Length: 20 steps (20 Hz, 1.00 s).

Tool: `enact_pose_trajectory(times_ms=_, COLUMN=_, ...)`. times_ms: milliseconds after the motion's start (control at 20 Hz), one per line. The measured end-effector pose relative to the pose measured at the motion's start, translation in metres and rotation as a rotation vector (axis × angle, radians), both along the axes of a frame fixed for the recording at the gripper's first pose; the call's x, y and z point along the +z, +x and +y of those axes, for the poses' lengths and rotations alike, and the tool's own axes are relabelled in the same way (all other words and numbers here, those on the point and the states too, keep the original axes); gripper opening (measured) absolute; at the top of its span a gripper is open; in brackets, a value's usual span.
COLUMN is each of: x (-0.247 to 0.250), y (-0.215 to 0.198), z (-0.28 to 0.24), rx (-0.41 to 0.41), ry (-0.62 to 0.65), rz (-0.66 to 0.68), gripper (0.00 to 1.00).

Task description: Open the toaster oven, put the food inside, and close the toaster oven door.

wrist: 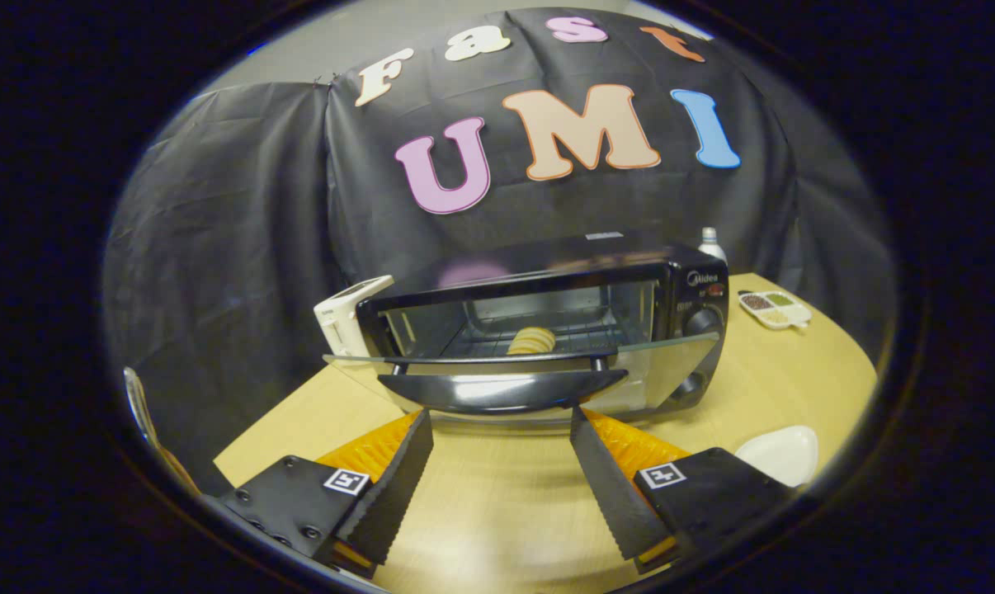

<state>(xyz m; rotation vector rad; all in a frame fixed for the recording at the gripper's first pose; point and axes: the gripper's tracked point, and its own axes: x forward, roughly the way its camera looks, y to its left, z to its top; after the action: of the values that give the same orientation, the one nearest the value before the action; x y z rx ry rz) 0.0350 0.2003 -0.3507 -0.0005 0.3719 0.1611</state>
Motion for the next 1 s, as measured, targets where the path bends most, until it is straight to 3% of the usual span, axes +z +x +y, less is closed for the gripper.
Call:
enact_pose_trajectory(times_ms=250, x=0.024, y=0.016, z=-0.006, rx=-0.002, ry=0.02, rz=-0.056, gripper=0.99)
enact_pose_trajectory(times_ms=1000, x=0.194, y=-0.034, z=-0.03, rx=0.064, ry=-0.057, rz=-0.265, gripper=1.0)
